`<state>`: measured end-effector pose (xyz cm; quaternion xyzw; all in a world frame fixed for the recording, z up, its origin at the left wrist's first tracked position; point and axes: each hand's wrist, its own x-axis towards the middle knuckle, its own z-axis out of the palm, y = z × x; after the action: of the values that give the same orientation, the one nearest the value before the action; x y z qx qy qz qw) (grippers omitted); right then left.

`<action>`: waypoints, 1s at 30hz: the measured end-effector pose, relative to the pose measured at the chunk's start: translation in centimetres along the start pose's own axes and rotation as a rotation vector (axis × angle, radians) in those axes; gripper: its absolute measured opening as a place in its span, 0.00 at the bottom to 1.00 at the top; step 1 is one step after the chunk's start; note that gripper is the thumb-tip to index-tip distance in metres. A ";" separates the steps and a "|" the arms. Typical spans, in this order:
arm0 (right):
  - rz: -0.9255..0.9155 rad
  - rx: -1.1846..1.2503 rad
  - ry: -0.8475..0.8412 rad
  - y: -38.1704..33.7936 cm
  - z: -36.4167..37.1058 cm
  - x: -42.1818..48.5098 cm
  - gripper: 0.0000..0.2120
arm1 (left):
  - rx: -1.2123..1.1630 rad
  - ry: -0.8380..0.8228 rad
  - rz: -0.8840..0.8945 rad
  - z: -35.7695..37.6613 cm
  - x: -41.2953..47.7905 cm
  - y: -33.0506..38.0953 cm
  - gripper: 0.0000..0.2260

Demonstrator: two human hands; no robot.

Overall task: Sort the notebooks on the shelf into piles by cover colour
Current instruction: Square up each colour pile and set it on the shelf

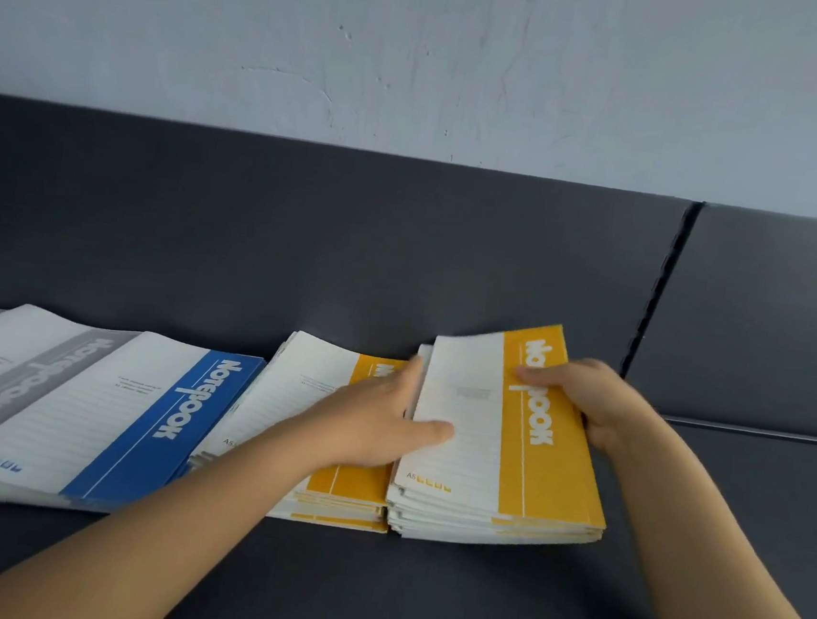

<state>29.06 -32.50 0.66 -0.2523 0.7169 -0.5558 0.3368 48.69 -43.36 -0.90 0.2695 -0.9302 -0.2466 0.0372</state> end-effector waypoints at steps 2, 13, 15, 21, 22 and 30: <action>-0.133 0.112 0.030 -1.5 -1.3 -1.3 0.09 | -0.278 0.045 -0.047 0.2 0.6 0.8 0.40; -0.714 0.294 0.079 -0.6 -1.7 -2.9 0.17 | -0.968 0.441 0.199 2.2 2.8 6.4 0.25; -0.723 0.297 0.054 -0.2 -2.4 -2.5 0.17 | -0.928 0.429 0.238 2.2 2.8 6.3 0.25; -0.718 0.240 -0.044 0.1 -3.7 -1.7 0.38 | -0.922 0.389 0.268 1.7 3.0 5.7 0.30; -0.710 0.244 -0.065 0.1 -3.8 -1.7 0.39 | -0.939 0.392 0.250 1.8 3.0 5.6 0.30; -0.743 0.297 -0.130 0.9 -2.8 -1.6 0.32 | -1.010 0.505 0.171 3.9 3.5 6.8 0.30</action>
<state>27.92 -29.36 0.55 -0.4774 0.4660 -0.7202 0.1903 41.63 -38.44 -1.27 0.1924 -0.6776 -0.5847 0.4024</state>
